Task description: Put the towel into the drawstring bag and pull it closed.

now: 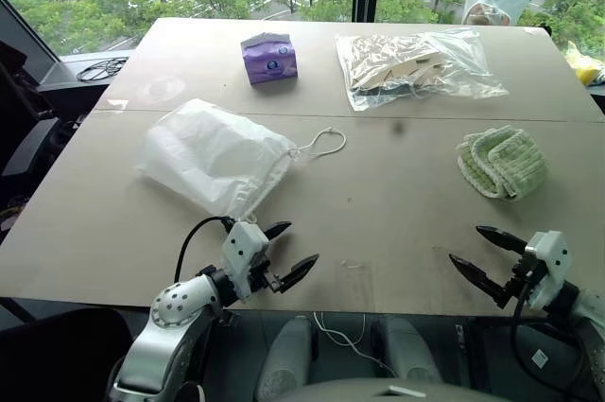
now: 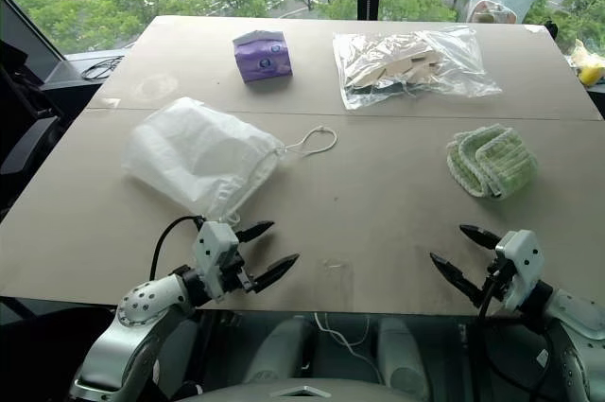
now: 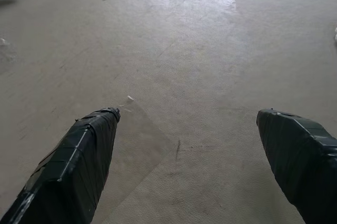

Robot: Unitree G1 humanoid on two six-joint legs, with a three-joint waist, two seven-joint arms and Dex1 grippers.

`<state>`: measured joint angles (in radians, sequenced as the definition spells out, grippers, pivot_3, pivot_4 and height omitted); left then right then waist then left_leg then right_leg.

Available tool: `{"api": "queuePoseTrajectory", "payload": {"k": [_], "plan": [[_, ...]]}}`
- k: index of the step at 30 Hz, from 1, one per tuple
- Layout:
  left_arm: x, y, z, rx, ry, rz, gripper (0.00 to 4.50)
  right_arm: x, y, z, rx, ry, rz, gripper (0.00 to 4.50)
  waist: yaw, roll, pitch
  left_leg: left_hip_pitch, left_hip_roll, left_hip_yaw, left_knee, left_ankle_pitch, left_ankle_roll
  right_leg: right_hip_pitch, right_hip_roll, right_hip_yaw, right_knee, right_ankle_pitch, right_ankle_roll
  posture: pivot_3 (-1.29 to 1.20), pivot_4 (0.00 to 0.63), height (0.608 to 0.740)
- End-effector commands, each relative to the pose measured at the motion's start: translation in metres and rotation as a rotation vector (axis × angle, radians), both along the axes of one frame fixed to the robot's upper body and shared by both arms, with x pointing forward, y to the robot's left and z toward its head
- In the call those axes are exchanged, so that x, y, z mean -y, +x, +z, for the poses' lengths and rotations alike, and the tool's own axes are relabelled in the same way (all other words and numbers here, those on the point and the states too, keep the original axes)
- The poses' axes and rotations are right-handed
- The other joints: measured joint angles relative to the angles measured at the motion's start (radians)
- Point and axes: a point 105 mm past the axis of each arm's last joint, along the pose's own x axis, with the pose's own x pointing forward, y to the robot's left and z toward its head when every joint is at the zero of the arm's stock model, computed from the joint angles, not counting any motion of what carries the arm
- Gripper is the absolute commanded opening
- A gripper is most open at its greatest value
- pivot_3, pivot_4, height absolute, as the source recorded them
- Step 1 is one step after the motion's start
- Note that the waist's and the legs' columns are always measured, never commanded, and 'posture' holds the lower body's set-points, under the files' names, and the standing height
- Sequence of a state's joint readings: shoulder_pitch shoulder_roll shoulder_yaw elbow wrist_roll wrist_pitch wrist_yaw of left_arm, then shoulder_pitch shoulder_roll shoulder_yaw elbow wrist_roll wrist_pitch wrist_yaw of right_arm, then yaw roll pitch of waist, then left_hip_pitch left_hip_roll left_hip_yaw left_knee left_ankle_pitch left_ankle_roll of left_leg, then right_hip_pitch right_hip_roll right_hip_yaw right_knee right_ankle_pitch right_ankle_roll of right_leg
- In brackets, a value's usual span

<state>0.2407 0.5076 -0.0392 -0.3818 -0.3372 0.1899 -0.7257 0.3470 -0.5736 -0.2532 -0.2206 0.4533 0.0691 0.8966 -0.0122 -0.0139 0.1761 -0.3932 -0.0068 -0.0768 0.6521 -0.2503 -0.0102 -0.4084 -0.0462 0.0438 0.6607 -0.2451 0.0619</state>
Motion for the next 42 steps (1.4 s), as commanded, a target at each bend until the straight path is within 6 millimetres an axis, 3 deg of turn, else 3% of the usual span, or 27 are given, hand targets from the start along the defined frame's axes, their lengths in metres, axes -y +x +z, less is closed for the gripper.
{"api": "queuePoseTrajectory", "payload": {"k": [1,17,24,27,35,42], "plan": [[-0.002,0.0,0.007,0.033,-0.003,-0.01,4.47,-0.002,0.002,0.012,0.068,-0.001,0.026,4.49,0.0,0.0,0.0,0.0,0.0,0.0,0.0,0.0,0.0,0.0,0.0,0.0,0.0,0.0,0.0,0.0,0.15,0.74],[-0.005,0.0,0.007,0.029,-0.018,-0.007,4.47,-0.009,0.014,0.009,0.095,0.012,0.049,4.49,-0.001,0.0,0.0,0.001,0.0,0.0,0.0,0.0,0.0,0.0,0.001,0.0,0.001,0.001,-0.001,0.0,0.15,0.74],[-0.002,0.007,0.028,0.071,-0.116,0.066,4.47,-0.014,0.017,0.011,0.106,0.022,0.073,4.49,-0.001,0.0,0.0,0.001,0.0,0.0,0.0,0.0,0.0,0.0,0.0,0.0,0.001,0.001,-0.001,0.0,0.15,0.74],[-0.005,0.019,0.041,0.084,-0.161,0.184,4.47,-0.026,0.016,0.02,0.135,0.054,0.121,4.49,0.0,0.0,0.0,0.001,0.0,-0.001,0.001,0.0,0.0,0.001,0.0,0.0,0.001,0.001,-0.001,0.0,0.15,0.74],[-0.004,0.032,0.064,0.22,0.005,0.381,4.47,-0.061,0.009,0.059,0.262,0.217,0.309,4.49,-0.001,0.0,0.0,0.002,-0.001,-0.001,0.001,0.0,0.0,0.002,0.001,0.0,0.002,0.002,-0.001,0.0,0.15,0.74],[-0.028,0.039,0.084,0.48,0.252,0.541,4.47,-0.071,0.009,0.082,0.32,0.269,0.39,4.49,0.0,0.0,0.0,0.002,-0.001,-0.003,0.001,0.0,0.0,0.003,0.001,-0.002,0.001,0.002,-0.001,0.0,0.15,0.74]]}}
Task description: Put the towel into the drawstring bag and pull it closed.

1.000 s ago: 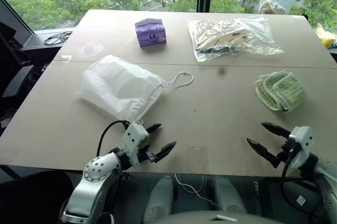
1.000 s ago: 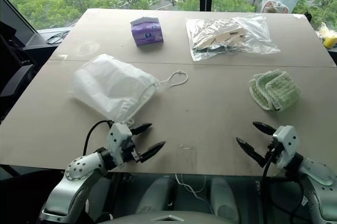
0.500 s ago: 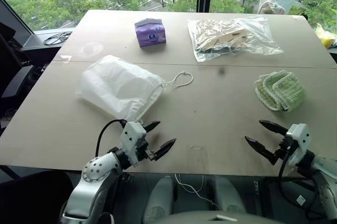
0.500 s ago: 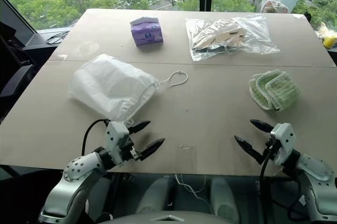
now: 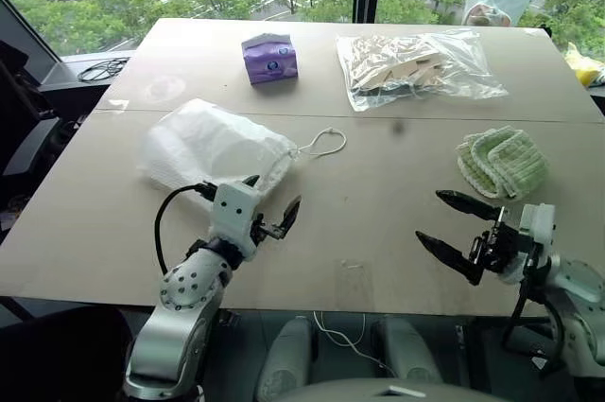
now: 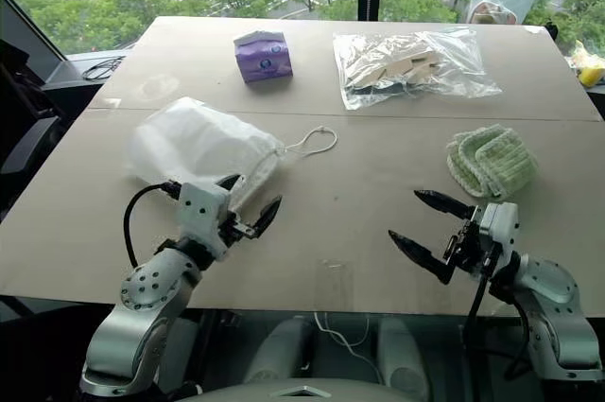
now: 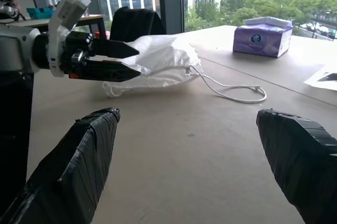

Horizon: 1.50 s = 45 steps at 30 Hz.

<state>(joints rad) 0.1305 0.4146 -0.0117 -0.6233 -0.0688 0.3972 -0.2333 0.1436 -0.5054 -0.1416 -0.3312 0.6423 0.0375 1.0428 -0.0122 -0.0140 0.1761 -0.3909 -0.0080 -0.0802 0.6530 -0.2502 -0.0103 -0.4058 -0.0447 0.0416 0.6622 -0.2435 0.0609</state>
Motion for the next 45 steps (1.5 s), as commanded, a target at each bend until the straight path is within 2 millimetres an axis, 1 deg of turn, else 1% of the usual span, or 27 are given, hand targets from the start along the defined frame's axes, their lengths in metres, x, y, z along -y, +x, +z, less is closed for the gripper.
{"api": "queuePoseTrajectory", "payload": {"k": [1,2,4,6,7,9,11,13,17,21,23,26,31,37,39,41,44,45], "plan": [[-0.007,-0.003,0.022,0.163,0.146,0.058,4.47,-0.003,-0.001,0.015,0.043,0.017,0.026,4.49,0.0,0.0,0.0,0.0,0.0,0.0,0.0,0.0,0.0,0.0,0.0,0.0,0.0,0.0,0.0,0.0,0.15,0.74],[-0.009,-0.004,0.021,0.173,0.171,0.065,4.47,-0.003,-0.001,0.015,0.042,0.017,0.025,4.49,0.0,0.0,0.0,0.0,0.0,0.0,0.0,0.0,0.0,0.0,0.0,0.0,0.0,0.0,0.0,0.0,0.15,0.74],[-0.015,-0.008,0.016,0.199,0.283,0.095,4.47,-0.002,0.0,0.014,0.034,0.006,0.027,4.49,-0.001,0.0,0.0,0.0,0.0,0.001,0.0,0.0,0.0,0.0,-0.001,0.001,0.0,0.0,0.0,0.0,0.15,0.74],[-0.021,-0.01,0.015,0.244,0.393,0.125,4.47,0.0,0.001,0.012,0.027,-0.003,0.013,4.49,-0.001,0.0,0.0,0.0,0.0,0.002,0.0,0.0,0.0,0.0,-0.001,0.001,-0.001,0.0,0.0,0.0,0.15,0.74],[-0.024,-0.009,0.014,0.256,0.42,0.136,4.47,0.001,0.002,0.011,0.025,-0.005,0.007,4.49,0.0,0.0,0.0,0.0,0.0,0.001,-0.001,0.0,0.0,0.0,-0.001,0.001,-0.001,0.0,0.0,0.0,0.15,0.74],[-0.031,-0.007,0.005,0.238,0.456,0.157,4.47,0.001,0.003,0.012,0.023,0.004,-0.009,4.49,0.003,0.0,0.0,0.0,0.0,0.001,-0.001,0.0,0.0,0.0,-0.001,0.0,-0.001,0.0,0.0,0.0,0.15,0.74],[-0.035,-0.005,-0.005,0.203,0.446,0.178,4.47,0.001,0.003,0.015,0.025,0.018,-0.015,4.49,0.003,0.0,0.0,0.0,0.0,0.001,0.0,0.0,0.0,0.0,-0.001,0.0,-0.001,0.0,0.0,0.0,0.15,0.74],[-0.037,-0.001,-0.01,0.195,0.441,0.183,4.47,-0.001,0.003,0.015,0.026,0.019,-0.014,4.49,0.002,0.0,0.0,0.0,0.0,0.001,0.0,0.0,0.0,0.0,-0.001,0.0,-0.001,0.0,0.0,0.0,0.15,0.74],[-0.036,0.011,-0.011,0.209,0.444,0.179,4.47,0.0,0.003,0.014,0.025,0.013,-0.018,4.49,0.002,0.0,0.0,0.0,0.0,0.0,0.0,0.0,0.0,0.0,-0.001,-0.001,0.0,0.0,0.0,0.0,0.15,0.74],[-0.032,0.012,-0.012,0.21,0.422,0.155,4.47,0.001,0.003,0.015,0.025,0.01,-0.024,4.49,0.0,0.0,0.0,0.0,0.0,0.0,0.0,0.0,0.0,0.0,-0.001,-0.001,0.0,0.0,0.0,0.0,0.15,0.74],[-0.038,0.01,-0.01,0.218,0.409,0.194,4.47,0.003,0.003,0.014,0.025,0.005,-0.03,4.49,-0.002,0.0,0.0,0.0,0.0,0.001,0.0,0.0,0.0,0.0,-0.002,0.0,0.0,0.0,0.0,0.0,0.15,0.74],[-0.056,0.011,-0.005,0.217,0.373,0.302,4.47,0.003,0.003,0.014,0.025,0.001,-0.036,4.49,0.0,0.0,0.0,0.0,0.0,0.0,0.0,0.0,0.0,0.0,-0.002,-0.001,0.0,0.0,0.0,0.0,0.15,0.74],[-0.07,0.012,-0.015,0.161,0.338,0.365,4.47,0.006,0.006,0.015,0.027,-0.006,-0.055,4.49,0.0,0.0,0.0,0.0,0.0,0.0,0.0,0.0,0.0,0.0,-0.002,-0.001,0.0,0.0,0.0,0.0,0.15,0.74],[-0.078,0.025,-0.017,0.162,0.353,0.375,4.47,0.008,0.007,0.015,0.028,-0.014,-0.065,4.49,0.002,-0.001,0.0,0.0,-0.001,0.0,0.0,0.0,0.0,0.0,-0.002,-0.001,0.0,0.0,0.0,0.0,0.15,0.74],[-0.077,0.029,-0.018,0.166,0.366,0.364,4.47,0.008,0.008,0.015,0.03,-0.014,-0.067,4.49,0.001,-0.001,0.0,0.0,-0.001,0.0,0.0,0.0,0.0,0.0,-0.001,-0.001,0.0,0.0,0.0,0.0,0.15,0.74],[-0.077,0.032,-0.015,0.185,0.372,0.365,4.47,0.008,0.008,0.015,0.031,-0.016,-0.071,4.49,0.0,-0.001,0.0,0.0,-0.001,0.0,0.0,0.0,0.0,0.0,-0.002,-0.001,0.0,0.0,0.0,0.0,0.15,0.74],[-0.079,0.035,-0.004,0.233,0.364,0.393,3.71,0.009,0.008,0.015,0.031,-0.016,-0.079,4.5,0.0,-0.001,-0.001,0.0,-0.001,0.0,0.0,0.0,0.0,0.0,-0.002,-0.001,0.0,0.0,0.0,0.0,0.15,0.74],[-0.079,0.035,0.0,0.247,0.359,0.401,3.31,0.009,0.007,0.014,0.031,-0.016,-0.082,4.5,0.0,-0.001,-0.001,0.0,-0.001,0.0,0.0,0.0,0.0,0.0,-0.002,-0.001,0.0,0.0,0.0,0.0,0.15,0.74]]}}
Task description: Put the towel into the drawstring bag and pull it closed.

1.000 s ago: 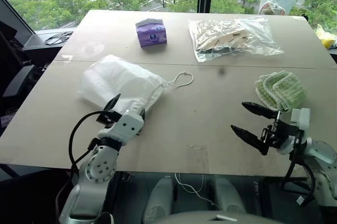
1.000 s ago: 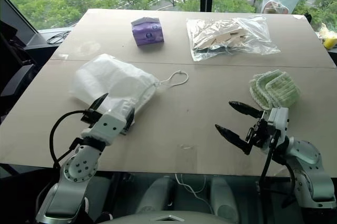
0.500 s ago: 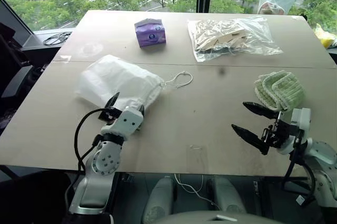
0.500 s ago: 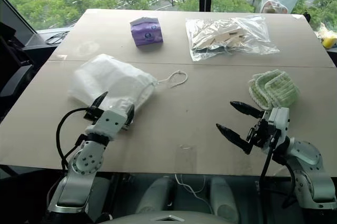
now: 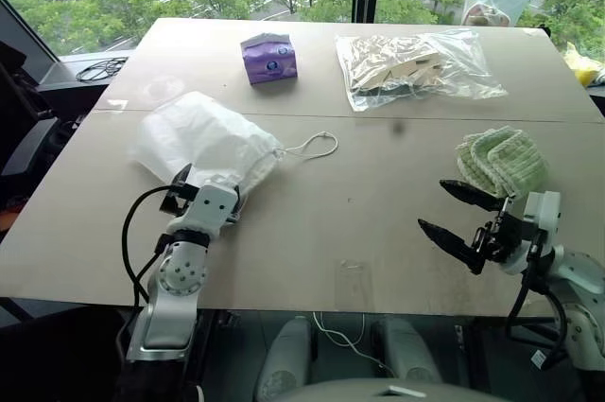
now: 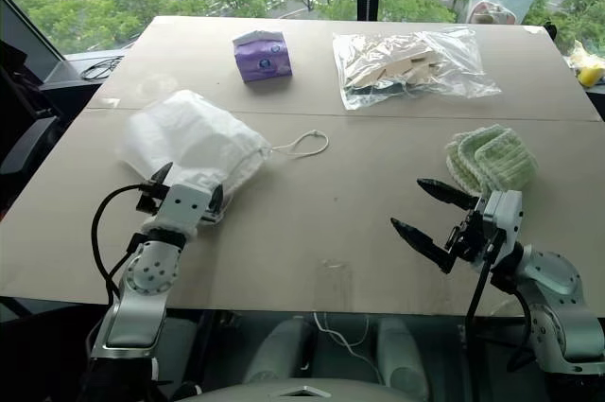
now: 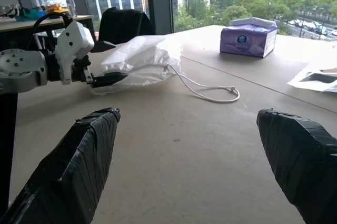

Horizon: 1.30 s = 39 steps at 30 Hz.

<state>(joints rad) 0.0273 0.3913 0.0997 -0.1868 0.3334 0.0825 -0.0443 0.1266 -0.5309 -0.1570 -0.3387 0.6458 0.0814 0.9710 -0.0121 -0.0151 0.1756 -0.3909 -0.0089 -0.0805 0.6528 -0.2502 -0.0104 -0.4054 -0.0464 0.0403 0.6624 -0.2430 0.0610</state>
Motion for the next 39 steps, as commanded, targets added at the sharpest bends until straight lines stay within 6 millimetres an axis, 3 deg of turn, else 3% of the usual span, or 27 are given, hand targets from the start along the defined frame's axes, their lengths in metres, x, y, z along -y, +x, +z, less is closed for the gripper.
{"api": "queuePoseTrajectory", "payload": {"k": [1,2,7,8,11,15,21,26,32,35,39], "plan": [[-0.002,0.0,0.024,0.104,0.018,0.019,2.85,0.003,-0.002,0.011,0.052,-0.005,-0.017,4.5,0.0,0.0,0.0,0.0,0.0,0.0,0.0,0.0,0.0,0.0,0.0,0.0,0.0,0.0,0.0,0.0,0.15,0.74],[-0.001,0.0,0.025,0.109,0.015,0.019,2.55,0.003,-0.002,0.01,0.053,-0.004,-0.019,4.5,0.0,0.0,0.0,0.0,0.0,0.0,0.0,0.0,0.0,0.0,0.0,0.0,0.0,0.0,0.0,0.0,0.15,0.74],[0.005,0.004,0.04,0.144,0.022,0.004,0.13,0.004,0.001,0.013,0.07,-0.005,-0.042,4.5,0.0,0.0,0.0,0.0,0.0,0.0,0.0,0.0,0.0,0.0,0.0,0.0,0.0,0.0,0.0,0.0,0.15,0.74],[0.005,0.004,0.041,0.147,0.025,0.003,0.03,0.004,0.002,0.013,0.072,-0.005,-0.046,4.5,0.0,0.0,0.0,0.0,0.0,0.0,0.0,0.0,0.0,0.0,0.0,0.0,0.0,0.0,0.0,0.0,0.15,0.74],[0.005,0.009,0.054,0.163,-0.044,0.04,0.03,0.03,0.03,0.006,0.021,-0.148,-0.291,4.5,0.0,0.0,0.0,0.0,0.0,0.0,0.0,0.0,0.0,0.0,0.0,0.0,0.0,0.0,0.0,0.0,0.15,0.74],[0.011,0.018,0.073,0.189,-0.142,0.045,0.03,0.074,0.062,0.018,-0.001,-0.311,-0.601,4.5,0.001,0.0,0.0,-0.001,-0.002,0.0,0.002,0.001,0.0,0.0,-0.001,0.001,0.001,0.002,0.002,0.0,0.15,0.74],[0.029,0.032,0.097,0.219,-0.203,0.0,0.03,0.123,0.086,0.035,-0.084,-0.396,-0.856,4.5,-0.001,-0.001,0.0,-0.002,-0.002,-0.001,0.002,0.001,-0.001,0.0,0.0,0.0,0.0,0.002,0.002,0.0,0.15,0.74],[0.032,0.037,0.101,0.21,-0.206,-0.007,0.03,0.147,0.093,0.012,-0.285,-0.338,-0.963,4.5,-0.001,-0.001,0.0,-0.003,-0.003,-0.002,0.002,0.001,0.0,0.0,-0.001,0.0,0.0,0.002,0.001,0.0,0.15,0.74],[0.033,0.04,0.089,0.167,-0.204,-0.02,0.03,0.148,0.102,-0.014,-0.502,-0.13,-1.004,4.5,-0.003,-0.001,0.0,-0.003,-0.003,-0.002,0.001,0.001,0.0,0.0,-0.001,0.001,0.0,0.002,0.001,0.0,0.15,0.74],[0.035,0.042,0.086,0.152,-0.203,-0.033,0.03,0.145,0.107,-0.025,-0.56,-0.109,-1.002,4.5,-0.002,-0.001,0.0,-0.003,-0.004,-0.002,0.002,0.001,0.0,0.0,-0.001,0.001,0.0,0.002,0.002,0.0,0.15,0.74],[0.035,0.044,0.084,0.143,-0.198,-0.042,0.03,0.122,0.12,-0.03,-0.593,-0.128,-0.931,4.5,-0.007,-0.001,0.0,-0.002,-0.004,-0.001,0.002,0.001,0.0,0.0,-0.001,0.002,0.0,0.003,0.002,0.0,0.15,0.74]]}}
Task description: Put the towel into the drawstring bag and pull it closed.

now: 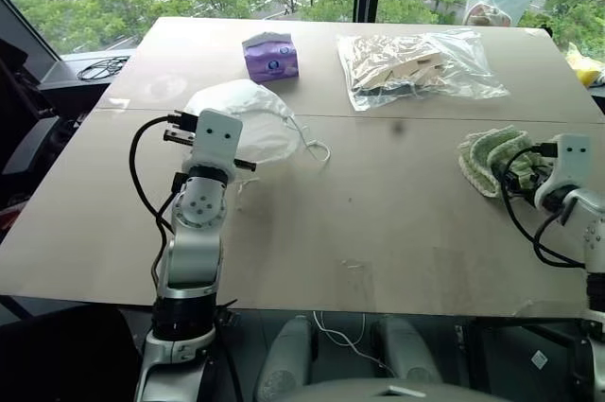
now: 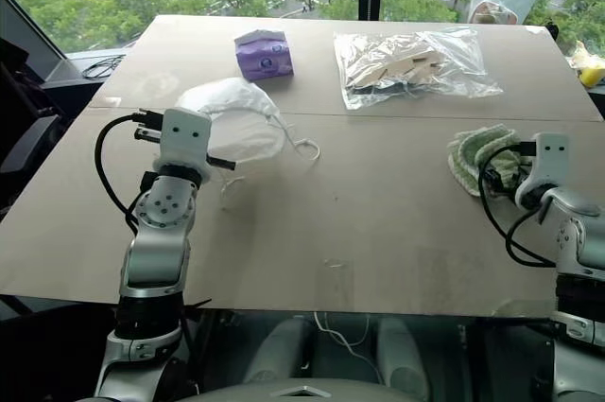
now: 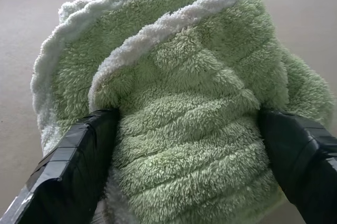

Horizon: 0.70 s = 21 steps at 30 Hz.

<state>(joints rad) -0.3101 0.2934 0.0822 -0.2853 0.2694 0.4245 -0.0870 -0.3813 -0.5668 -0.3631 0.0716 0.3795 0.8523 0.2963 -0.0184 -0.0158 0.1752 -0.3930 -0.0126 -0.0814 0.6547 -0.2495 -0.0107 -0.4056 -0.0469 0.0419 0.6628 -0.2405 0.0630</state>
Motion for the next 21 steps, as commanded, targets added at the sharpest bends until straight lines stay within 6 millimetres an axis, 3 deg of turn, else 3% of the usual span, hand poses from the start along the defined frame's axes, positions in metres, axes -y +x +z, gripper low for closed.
{"api": "queuePoseTrajectory", "payload": {"k": [1,6,10,14,18,21], "plan": [[0.002,0.001,0.009,0.039,0.011,-0.019,0.03,-0.02,0.009,-0.006,-0.042,-0.007,0.07,4.5,-0.003,0.0,0.0,0.0,0.0,0.0,0.0,0.0,0.0,0.0,0.0,0.0,0.0,0.0,0.0,0.0,0.15,0.74],[0.002,0.003,0.008,0.039,0.013,-0.024,0.03,-0.039,0.015,-0.025,-0.136,-0.105,0.162,4.5,-0.024,-0.003,-0.002,0.001,0.0,0.0,0.0,0.0,0.0,0.0,0.0,0.0,0.0,0.0,0.0,0.0,0.15,0.74],[0.003,0.005,0.008,0.038,0.013,-0.029,0.03,-0.036,0.013,-0.046,-0.26,-0.162,0.159,4.5,-0.027,-0.008,-0.005,0.004,0.002,0.002,0.0,0.0,0.0,0.001,0.001,0.001,0.0,0.001,-0.001,0.0,0.15,0.74],[0.003,0.006,0.01,0.048,0.004,-0.029,0.0,-0.03,0.015,-0.054,-0.32,-0.196,0.142,3.3,-0.025,-0.013,-0.008,0.015,0.003,0.002,-0.001,0.0,0.0,0.013,0.002,0.0,-0.001,0.001,-0.001,0.0,0.15,0.74],[0.003,0.007,0.015,0.059,-0.008,-0.027,0.0,-0.026,0.01,-0.075,-0.354,-0.204,0.131,1.56,-0.022,-0.023,-0.014,0.017,0.003,0.0,0.0,0.0,0.0,0.016,0.002,-0.001,-0.001,0.001,-0.001,0.0,0.15,0.74],[0.003,0.007,0.016,0.058,-0.02,-0.03,0.0,-0.02,0.004,-0.079,-0.361,-0.203,0.118,0.29,-0.019,-0.026,-0.016,0.025,0.003,-0.002,-0.001,0.0,0.0,0.026,0.002,-0.002,-0.005,0.0,0.001,0.0,0.15,0.74]]}}
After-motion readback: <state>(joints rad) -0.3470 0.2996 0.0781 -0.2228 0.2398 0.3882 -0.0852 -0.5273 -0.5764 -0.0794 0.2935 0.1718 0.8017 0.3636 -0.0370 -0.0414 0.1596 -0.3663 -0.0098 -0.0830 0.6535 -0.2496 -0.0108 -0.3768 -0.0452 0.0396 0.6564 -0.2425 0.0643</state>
